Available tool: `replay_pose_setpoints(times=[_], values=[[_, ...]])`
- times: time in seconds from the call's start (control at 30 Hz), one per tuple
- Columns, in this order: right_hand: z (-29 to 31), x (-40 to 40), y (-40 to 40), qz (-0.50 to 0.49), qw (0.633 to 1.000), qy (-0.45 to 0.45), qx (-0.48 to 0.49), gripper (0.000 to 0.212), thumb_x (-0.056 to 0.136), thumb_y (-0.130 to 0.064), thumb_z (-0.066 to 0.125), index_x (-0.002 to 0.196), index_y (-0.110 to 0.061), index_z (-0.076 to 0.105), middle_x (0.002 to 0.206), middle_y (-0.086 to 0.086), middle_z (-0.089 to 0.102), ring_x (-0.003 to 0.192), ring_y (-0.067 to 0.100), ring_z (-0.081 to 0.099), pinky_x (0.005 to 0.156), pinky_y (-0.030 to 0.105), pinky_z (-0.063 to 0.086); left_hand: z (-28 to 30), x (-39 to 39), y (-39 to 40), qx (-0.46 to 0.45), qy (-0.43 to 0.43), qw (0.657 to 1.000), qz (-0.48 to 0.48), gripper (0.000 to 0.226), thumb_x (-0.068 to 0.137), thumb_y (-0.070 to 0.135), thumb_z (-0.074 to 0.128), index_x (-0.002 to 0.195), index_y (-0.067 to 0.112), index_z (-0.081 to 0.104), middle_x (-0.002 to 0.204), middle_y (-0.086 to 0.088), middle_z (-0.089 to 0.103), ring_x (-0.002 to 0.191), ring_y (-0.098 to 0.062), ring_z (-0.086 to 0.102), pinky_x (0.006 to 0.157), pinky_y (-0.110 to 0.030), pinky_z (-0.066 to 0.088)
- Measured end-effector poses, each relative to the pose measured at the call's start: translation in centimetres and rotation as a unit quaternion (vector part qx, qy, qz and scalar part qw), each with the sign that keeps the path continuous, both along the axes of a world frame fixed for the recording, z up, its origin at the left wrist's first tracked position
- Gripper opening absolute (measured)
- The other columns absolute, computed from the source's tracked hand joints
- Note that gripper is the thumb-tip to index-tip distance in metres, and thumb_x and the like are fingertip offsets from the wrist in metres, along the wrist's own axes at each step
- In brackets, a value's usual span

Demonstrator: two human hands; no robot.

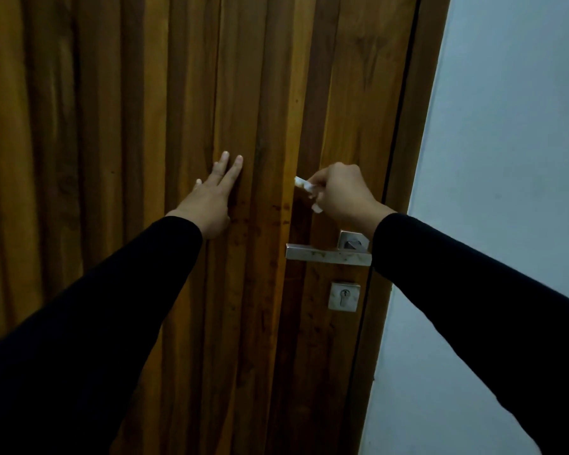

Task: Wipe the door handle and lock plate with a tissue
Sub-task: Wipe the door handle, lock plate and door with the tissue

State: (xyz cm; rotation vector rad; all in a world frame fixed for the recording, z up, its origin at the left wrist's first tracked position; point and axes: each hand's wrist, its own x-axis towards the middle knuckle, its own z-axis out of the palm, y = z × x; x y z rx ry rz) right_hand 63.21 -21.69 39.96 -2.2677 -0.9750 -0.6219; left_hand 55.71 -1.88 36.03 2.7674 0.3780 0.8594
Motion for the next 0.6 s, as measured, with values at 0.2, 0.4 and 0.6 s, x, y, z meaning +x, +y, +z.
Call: replay_pose_setpoints(times=[0.2,0.4,0.6], values=[[-1.0,1.9,0.5,-0.028,0.987,-0.142,-0.063,0.025,0.091,-0.005,0.055,0.114,-0.007,0.064,0.113,0.012,0.057,0.097,0.020,0.058,0.083,0.029,0.052,-0.1,0.1,0.0,0.006,-0.007,1.000,0.008,0.100,0.086,-0.009,0.049,0.145,0.038,-0.017,0.152,0.009,-0.027,0.142,-0.028,-0.005,0.113,-0.046,0.025],[-1.6,2.1,1.6,0.009,0.983,-0.181,-0.034,0.018,0.091,-0.006,0.054,0.100,-0.005,0.069,0.102,0.011,0.060,0.091,0.022,0.058,0.076,0.027,0.049,-0.2,0.4,0.4,-0.003,-0.001,1.000,0.002,0.100,0.087,-0.008,0.049,0.144,0.041,-0.017,0.152,0.010,-0.027,0.142,-0.032,-0.005,0.113,-0.048,0.020],[-2.5,2.1,1.7,0.014,0.976,-0.165,-0.144,0.016,0.092,-0.009,0.052,0.100,-0.009,0.066,0.101,0.006,0.066,0.091,0.016,0.063,0.077,0.023,0.052,-0.3,0.3,0.2,0.010,-0.005,1.000,0.007,0.098,0.087,-0.009,0.047,0.145,0.038,-0.017,0.153,0.009,-0.027,0.142,-0.028,-0.005,0.113,-0.046,0.019]])
